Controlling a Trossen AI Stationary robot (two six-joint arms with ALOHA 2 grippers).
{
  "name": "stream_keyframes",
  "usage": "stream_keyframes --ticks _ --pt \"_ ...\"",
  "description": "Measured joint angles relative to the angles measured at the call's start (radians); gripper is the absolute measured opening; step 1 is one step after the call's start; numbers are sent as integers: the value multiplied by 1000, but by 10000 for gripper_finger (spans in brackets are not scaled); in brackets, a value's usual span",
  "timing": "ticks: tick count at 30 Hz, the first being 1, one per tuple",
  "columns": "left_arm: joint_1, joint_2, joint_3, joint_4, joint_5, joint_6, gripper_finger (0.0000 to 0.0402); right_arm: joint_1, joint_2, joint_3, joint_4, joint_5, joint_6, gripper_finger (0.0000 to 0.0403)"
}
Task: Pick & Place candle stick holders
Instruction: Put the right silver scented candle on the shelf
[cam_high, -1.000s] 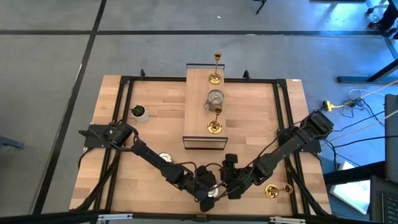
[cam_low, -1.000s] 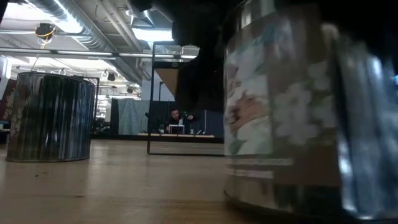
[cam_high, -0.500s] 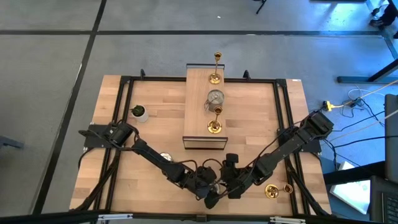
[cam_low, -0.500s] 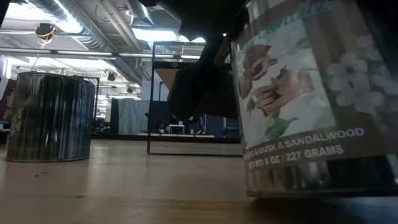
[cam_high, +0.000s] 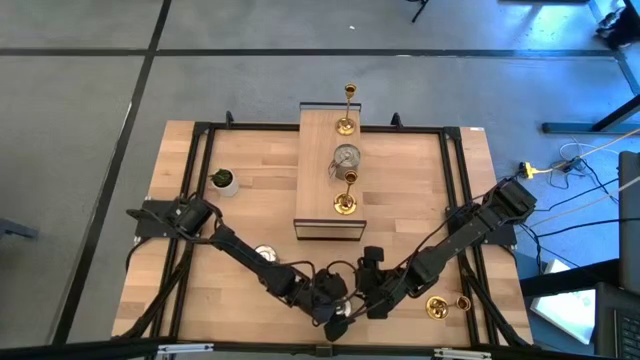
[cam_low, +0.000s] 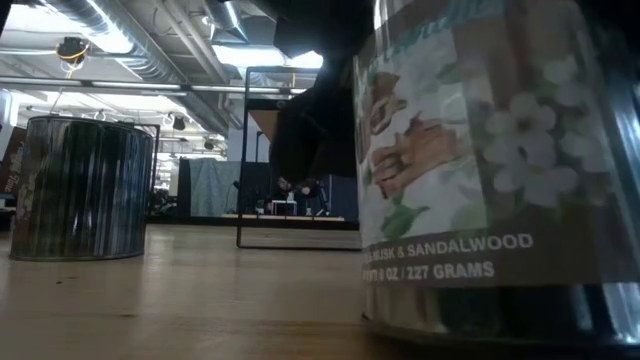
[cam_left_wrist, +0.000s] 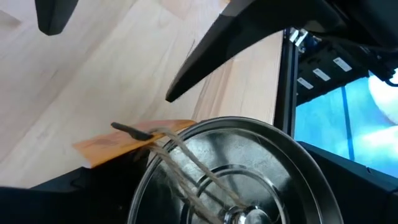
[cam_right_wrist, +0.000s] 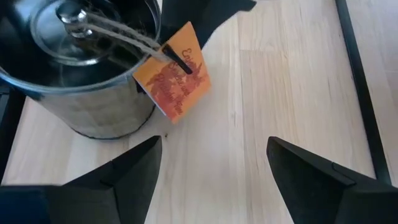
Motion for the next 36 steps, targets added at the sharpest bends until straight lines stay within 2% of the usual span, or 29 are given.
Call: stream_keyframes --ticks 3,10,14,19,27,31,36 --pt "1 0 14 -27 -1 6 391 0 0 0 -3 0 0 293" --pt "1 -3 150 -288 -69 142 390 0 0 0 -3 0 0 293" --pt "8 -4 181 -318 -60 209 390 0 0 0 -3 0 0 293" --pt "14 -4 181 -356 -7 198 390 0 0 0 -3 0 0 293" --pt "-17 -4 180 -432 -20 158 390 0 0 0 -9 0 0 293" --pt "-42 -4 180 -470 -80 122 390 0 0 0 -12 0 0 293" --pt "-58 -4 180 -501 -86 107 390 0 0 0 -15 0 0 293"
